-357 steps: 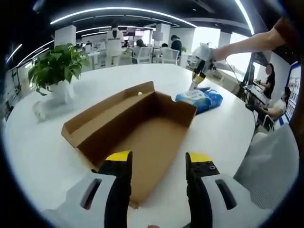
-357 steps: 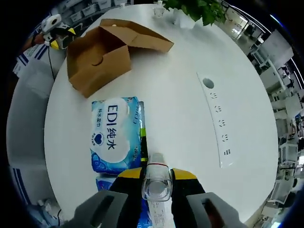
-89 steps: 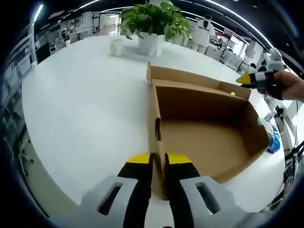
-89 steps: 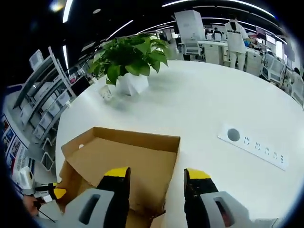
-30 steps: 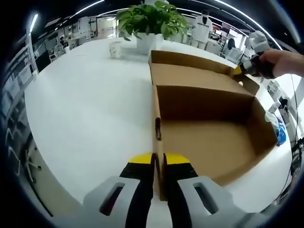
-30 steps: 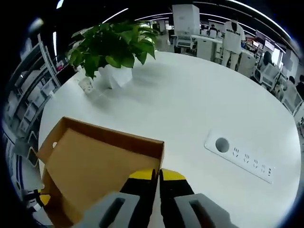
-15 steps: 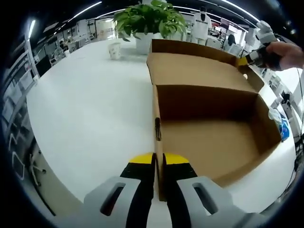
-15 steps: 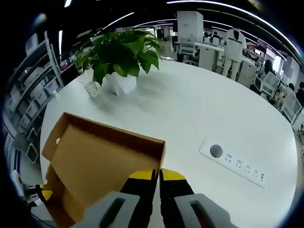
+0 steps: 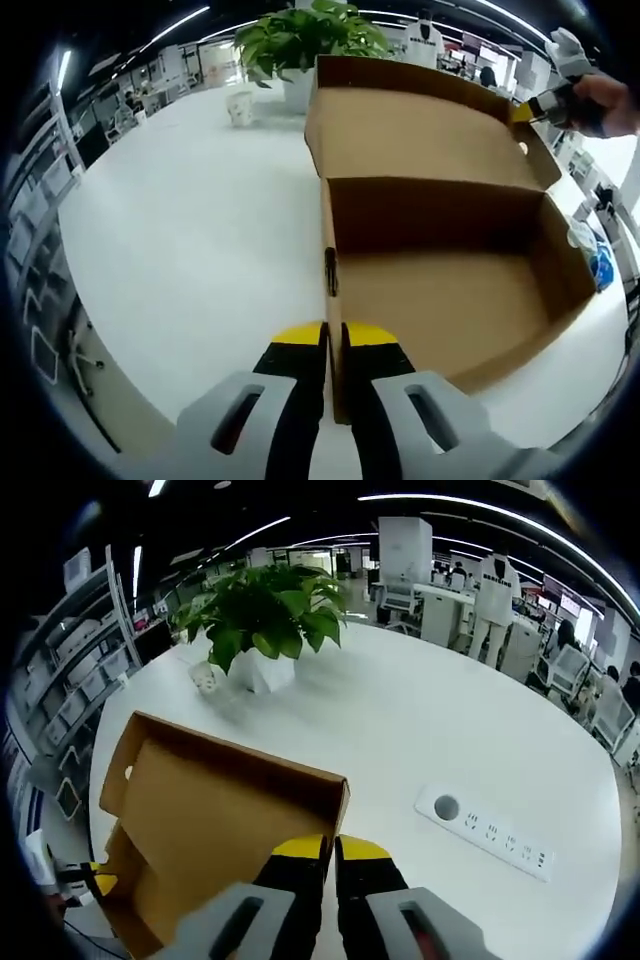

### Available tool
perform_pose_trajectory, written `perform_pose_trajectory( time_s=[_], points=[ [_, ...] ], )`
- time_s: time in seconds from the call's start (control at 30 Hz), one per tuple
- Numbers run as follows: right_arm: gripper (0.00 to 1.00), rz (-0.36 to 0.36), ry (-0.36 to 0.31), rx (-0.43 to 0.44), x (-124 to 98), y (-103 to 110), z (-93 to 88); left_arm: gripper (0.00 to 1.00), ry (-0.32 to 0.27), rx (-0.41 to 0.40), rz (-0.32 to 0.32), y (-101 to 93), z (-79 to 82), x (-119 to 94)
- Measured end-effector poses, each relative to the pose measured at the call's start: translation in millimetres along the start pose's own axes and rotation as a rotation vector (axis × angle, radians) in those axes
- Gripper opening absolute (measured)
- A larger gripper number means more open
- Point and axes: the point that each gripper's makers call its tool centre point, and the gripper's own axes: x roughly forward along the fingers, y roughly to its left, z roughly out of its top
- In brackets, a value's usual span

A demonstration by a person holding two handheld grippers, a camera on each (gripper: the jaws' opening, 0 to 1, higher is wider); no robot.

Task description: Operate the shoe box by opening the lid, removing the specified soft item, and placing it in the target area until the item is outside and the box remains undamaged.

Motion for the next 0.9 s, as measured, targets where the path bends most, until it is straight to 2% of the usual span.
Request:
perform_pose_trajectory(
  time_s=[0.3,0.7,0.9],
  points=[
    [0.00,0.004,-0.036,-0.003,-12,2,3.4,0.04,0.001,0.010,0.009,0.3,0.2,1],
    [0.00,0.004,-0.064,-0.019,-34,0,-3.9,0.04,0.017,0.018,0.020,-0.8,-6.2,4],
    [0.00,0.003,-0.081,-0.018,-48,7,-8.8,0.04,0.019,0.020,0.021,-1.2,-6.5,4]
  ],
)
